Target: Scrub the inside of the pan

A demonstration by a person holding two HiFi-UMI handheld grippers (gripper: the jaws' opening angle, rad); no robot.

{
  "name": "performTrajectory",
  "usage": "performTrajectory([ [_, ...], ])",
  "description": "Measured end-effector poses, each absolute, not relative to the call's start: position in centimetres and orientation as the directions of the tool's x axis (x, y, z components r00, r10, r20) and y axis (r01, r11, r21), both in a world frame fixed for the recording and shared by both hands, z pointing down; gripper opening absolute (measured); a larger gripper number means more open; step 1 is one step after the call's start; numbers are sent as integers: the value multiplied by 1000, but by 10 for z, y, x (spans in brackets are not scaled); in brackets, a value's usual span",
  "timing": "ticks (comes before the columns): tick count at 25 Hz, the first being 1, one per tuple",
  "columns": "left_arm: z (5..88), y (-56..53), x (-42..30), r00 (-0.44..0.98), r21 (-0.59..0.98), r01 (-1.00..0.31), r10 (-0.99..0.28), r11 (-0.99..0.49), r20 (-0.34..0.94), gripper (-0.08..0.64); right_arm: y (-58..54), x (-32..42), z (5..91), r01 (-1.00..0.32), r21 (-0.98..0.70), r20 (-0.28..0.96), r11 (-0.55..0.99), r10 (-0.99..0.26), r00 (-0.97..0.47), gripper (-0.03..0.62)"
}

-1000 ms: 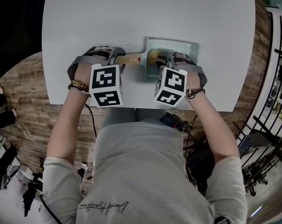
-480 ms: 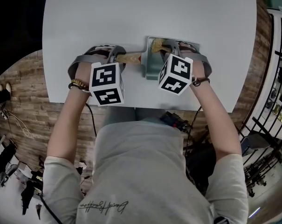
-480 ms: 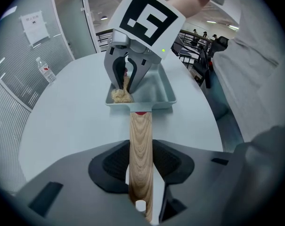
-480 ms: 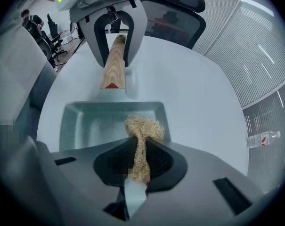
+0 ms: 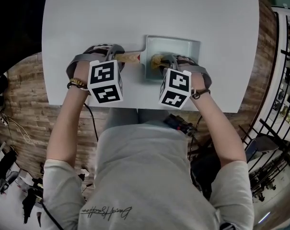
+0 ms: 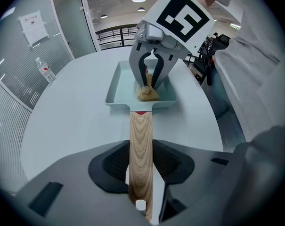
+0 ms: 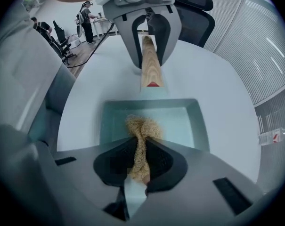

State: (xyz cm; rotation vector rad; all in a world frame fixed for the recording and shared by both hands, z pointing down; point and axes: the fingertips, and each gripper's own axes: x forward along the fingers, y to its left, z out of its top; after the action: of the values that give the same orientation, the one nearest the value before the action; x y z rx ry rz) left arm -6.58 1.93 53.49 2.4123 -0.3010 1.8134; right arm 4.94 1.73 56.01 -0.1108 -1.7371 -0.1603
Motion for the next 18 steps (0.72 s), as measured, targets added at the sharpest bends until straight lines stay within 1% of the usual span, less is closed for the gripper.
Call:
performTrajectory([
  [5,537,16,-67,260,-32,-218,-89,-975,961,152,36,56,561,184,-52,989,981,77,-127,67],
  [10,536,18,-68,252,-30,-210,-84,-977,964,152,40,57,560,192,-90,985,977,116,-130,67],
  [12,536,18,-66,246,-33,-195,-81,-980,966,152,35,58,560,186,-75,986,980,100,-131,67],
  [18,535,24,-65,238,-35,-171,-75,-985,968,152,-7,52,563,158,55,991,986,-34,-131,67],
])
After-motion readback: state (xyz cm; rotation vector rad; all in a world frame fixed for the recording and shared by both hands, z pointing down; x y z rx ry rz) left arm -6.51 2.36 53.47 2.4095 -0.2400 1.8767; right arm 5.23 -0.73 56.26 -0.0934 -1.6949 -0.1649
